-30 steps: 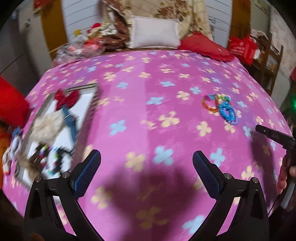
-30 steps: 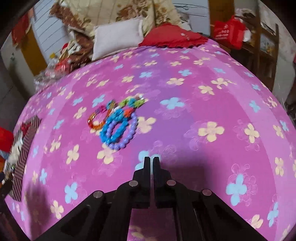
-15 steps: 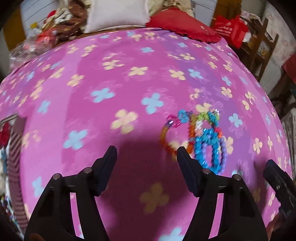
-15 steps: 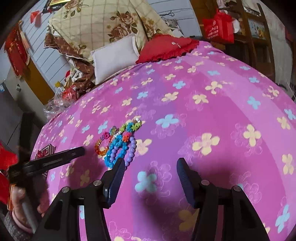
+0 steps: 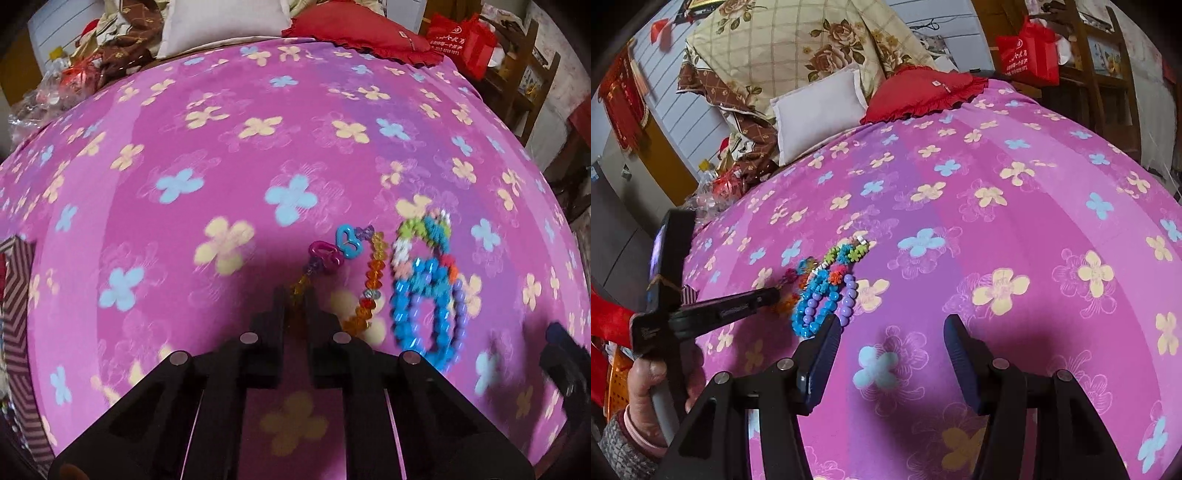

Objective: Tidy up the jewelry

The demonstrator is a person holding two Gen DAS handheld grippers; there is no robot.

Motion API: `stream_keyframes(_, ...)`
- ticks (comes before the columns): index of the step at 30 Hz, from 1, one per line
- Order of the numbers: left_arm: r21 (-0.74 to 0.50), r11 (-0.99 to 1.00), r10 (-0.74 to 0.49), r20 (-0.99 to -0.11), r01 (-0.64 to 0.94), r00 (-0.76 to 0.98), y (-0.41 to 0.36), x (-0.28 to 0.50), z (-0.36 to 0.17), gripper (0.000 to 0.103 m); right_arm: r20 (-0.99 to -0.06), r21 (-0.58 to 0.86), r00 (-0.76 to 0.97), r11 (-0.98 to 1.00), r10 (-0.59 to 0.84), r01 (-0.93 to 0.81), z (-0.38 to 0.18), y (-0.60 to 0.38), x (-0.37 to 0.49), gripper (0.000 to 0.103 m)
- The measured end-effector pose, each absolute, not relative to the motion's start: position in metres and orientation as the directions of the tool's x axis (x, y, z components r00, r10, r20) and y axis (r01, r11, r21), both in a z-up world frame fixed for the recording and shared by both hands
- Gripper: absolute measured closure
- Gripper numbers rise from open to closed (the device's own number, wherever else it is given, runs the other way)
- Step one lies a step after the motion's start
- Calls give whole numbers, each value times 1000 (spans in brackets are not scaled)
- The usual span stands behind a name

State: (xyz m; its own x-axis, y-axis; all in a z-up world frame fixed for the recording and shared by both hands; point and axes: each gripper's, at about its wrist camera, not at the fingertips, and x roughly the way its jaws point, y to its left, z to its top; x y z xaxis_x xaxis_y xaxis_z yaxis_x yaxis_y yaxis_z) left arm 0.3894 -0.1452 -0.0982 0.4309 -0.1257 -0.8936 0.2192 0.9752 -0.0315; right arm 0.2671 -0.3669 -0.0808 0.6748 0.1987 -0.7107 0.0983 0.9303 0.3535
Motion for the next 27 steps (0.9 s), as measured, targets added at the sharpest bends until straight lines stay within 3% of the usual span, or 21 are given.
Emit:
stream_keyframes(17,-11,982,-100,-879,191,466,-63,292,-108,95,-716,394,621,919,319,-18,-96,-329,273,47)
stream_keyframes(27,-68,980,-149,-872,186,466,-58,300,-108,93,-768,418,569,903,294,98,-86,-341,361,50)
